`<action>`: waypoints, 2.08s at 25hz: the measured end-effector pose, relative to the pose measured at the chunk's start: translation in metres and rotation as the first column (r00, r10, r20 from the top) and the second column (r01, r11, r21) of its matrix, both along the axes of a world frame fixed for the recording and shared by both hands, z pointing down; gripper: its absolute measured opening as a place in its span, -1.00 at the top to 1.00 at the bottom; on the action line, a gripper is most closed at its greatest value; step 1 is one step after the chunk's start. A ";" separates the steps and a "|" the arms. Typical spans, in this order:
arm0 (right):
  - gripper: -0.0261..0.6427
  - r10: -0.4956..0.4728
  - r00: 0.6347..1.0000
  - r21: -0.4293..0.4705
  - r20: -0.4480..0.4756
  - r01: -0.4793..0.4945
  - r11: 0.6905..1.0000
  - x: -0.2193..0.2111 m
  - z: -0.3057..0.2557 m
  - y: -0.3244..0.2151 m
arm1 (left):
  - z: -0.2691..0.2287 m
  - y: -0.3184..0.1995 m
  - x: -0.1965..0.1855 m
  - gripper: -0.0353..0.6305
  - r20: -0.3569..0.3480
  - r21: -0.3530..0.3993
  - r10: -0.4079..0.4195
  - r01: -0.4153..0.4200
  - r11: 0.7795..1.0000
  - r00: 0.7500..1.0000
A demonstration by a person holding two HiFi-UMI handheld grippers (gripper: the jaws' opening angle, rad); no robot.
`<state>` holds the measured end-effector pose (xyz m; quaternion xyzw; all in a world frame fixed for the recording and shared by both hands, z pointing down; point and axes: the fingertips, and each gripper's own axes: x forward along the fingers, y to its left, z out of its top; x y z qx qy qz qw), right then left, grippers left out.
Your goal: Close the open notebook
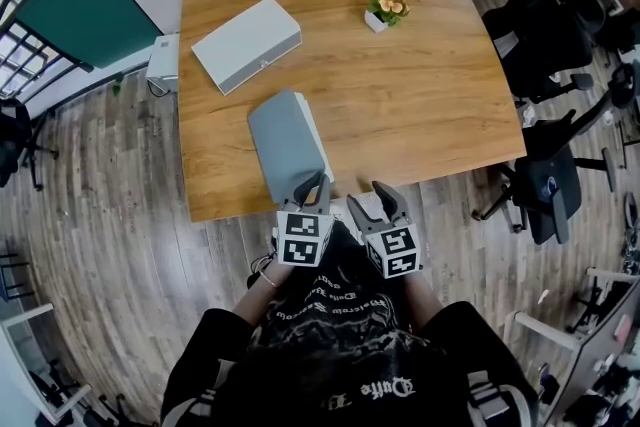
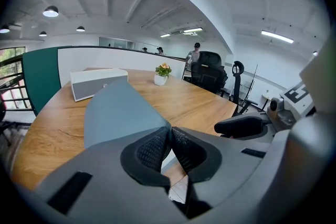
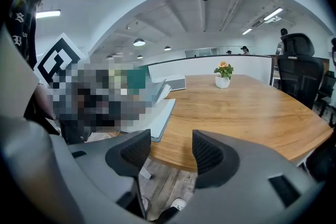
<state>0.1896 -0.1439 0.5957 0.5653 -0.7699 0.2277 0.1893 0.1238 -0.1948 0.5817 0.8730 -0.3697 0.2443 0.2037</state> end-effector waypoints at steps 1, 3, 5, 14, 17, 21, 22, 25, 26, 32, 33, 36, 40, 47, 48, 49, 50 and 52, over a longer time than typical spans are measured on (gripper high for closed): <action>0.20 0.002 1.000 0.000 -0.001 -0.002 1.000 0.002 0.000 -0.001 | 0.003 0.000 0.002 0.75 0.008 -0.005 0.007 -0.007 1.000 1.000; 0.20 0.004 1.000 -0.005 -0.004 -0.004 1.000 0.005 0.000 -0.002 | 0.010 -0.001 0.005 0.75 0.023 -0.017 0.018 -0.018 1.000 1.000; 0.20 0.009 1.000 -0.007 -0.001 -0.009 1.000 0.009 0.001 -0.002 | 0.017 -0.001 0.008 0.75 0.037 -0.034 0.026 -0.024 0.999 0.999; 0.20 0.024 1.000 -0.014 -0.005 -0.024 1.000 0.021 0.005 -0.004 | 0.045 -0.001 0.019 0.75 0.078 -0.108 0.086 -0.077 0.991 0.993; 0.20 0.020 1.000 -0.021 -0.005 -0.020 1.000 0.021 0.007 -0.005 | 0.053 0.004 0.021 0.74 0.059 -0.192 0.125 -0.111 0.975 0.990; 0.20 0.009 1.000 -0.023 -0.001 -0.009 1.000 0.018 0.008 -0.008 | 0.052 0.007 0.024 0.71 0.004 -0.243 0.139 -0.134 0.961 0.990; 0.20 0.005 1.000 -0.021 0.000 -0.005 1.000 0.017 0.008 -0.009 | 0.052 0.007 0.024 0.70 -0.008 -0.245 0.143 -0.141 0.959 0.990; 0.20 -0.001 1.000 -0.014 0.000 0.001 1.000 0.014 0.007 -0.010 | 0.051 0.007 0.024 0.70 -0.046 -0.279 0.150 -0.156 0.948 0.988; 0.20 -0.001 1.000 -0.012 -0.001 0.001 1.000 0.014 0.006 -0.011 | 0.050 0.008 0.024 0.69 -0.061 -0.296 0.152 -0.164 0.941 0.986; 0.20 0.030 0.999 0.004 0.019 -0.030 1.000 0.016 0.001 -0.012 | 0.045 0.014 0.029 0.45 -0.128 -0.326 0.199 -0.230 0.917 0.972; 0.20 0.035 0.999 0.007 0.021 -0.035 0.999 0.017 0.000 -0.012 | 0.043 0.016 0.031 0.38 -0.144 -0.327 0.207 -0.243 0.913 0.968; 0.20 0.050 0.998 0.022 0.025 -0.050 0.999 0.018 -0.007 -0.011 | 0.036 0.024 0.036 0.12 -0.220 -0.341 0.208 -0.275 0.899 0.953; 0.20 0.054 0.998 0.067 0.031 -0.056 0.996 0.015 -0.024 -0.014 | 0.028 0.028 0.032 -0.01 -0.252 -0.347 0.198 -0.279 0.895 0.947; 0.16 0.032 0.999 0.140 0.027 -0.036 0.990 0.002 -0.052 -0.017 | 0.011 0.027 0.003 -0.02 -0.223 -0.235 0.160 -0.212 0.949 0.962; 0.16 0.029 0.999 0.144 0.025 -0.032 0.989 -0.001 -0.053 -0.018 | 0.008 0.025 -0.004 -0.02 -0.223 -0.223 0.146 -0.197 0.955 0.964; 0.16 0.025 0.999 0.146 0.023 -0.029 0.989 -0.004 -0.054 -0.018 | 0.004 0.024 -0.011 -0.02 -0.226 -0.213 0.134 -0.184 0.960 0.965; 0.15 0.023 0.999 0.147 0.023 -0.026 0.989 -0.007 -0.055 -0.018 | -0.001 0.024 -0.018 -0.02 -0.230 -0.203 0.124 -0.172 0.964 0.965; 0.15 0.020 0.999 0.152 0.028 -0.024 0.988 -0.012 -0.058 -0.019 | -0.009 0.023 -0.032 -0.02 -0.231 -0.176 0.108 -0.151 0.973 0.967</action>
